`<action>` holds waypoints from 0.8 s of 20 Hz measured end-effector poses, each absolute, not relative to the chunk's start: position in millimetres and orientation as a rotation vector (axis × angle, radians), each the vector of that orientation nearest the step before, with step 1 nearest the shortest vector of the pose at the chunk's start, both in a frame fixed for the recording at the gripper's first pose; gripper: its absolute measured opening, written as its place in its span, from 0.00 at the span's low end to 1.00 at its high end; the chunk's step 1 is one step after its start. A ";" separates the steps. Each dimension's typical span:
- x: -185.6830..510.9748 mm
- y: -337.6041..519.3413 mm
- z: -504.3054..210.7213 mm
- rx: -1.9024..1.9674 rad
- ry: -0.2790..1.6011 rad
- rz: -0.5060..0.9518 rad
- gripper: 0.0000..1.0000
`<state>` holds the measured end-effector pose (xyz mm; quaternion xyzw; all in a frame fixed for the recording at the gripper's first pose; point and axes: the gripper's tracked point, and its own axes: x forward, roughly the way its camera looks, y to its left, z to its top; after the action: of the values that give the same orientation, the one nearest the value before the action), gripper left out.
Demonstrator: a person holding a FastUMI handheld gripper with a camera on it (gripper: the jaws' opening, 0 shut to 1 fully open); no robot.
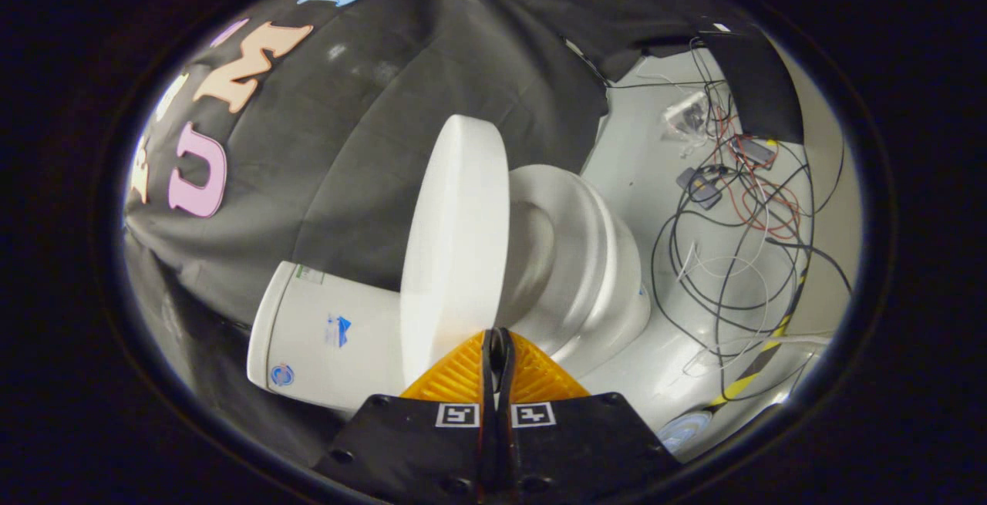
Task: Open the toilet lid.
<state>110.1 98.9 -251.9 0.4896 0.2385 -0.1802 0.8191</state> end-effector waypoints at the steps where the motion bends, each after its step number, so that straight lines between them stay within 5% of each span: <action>1: 109.8 99.5 -248.7 1.038 0.510 -0.388 0.01; 16: 125.1 122.7 -190.7 0.914 0.503 -0.380 0.01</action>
<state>125.1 122.7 -190.7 0.4340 0.2386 -0.1804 0.8498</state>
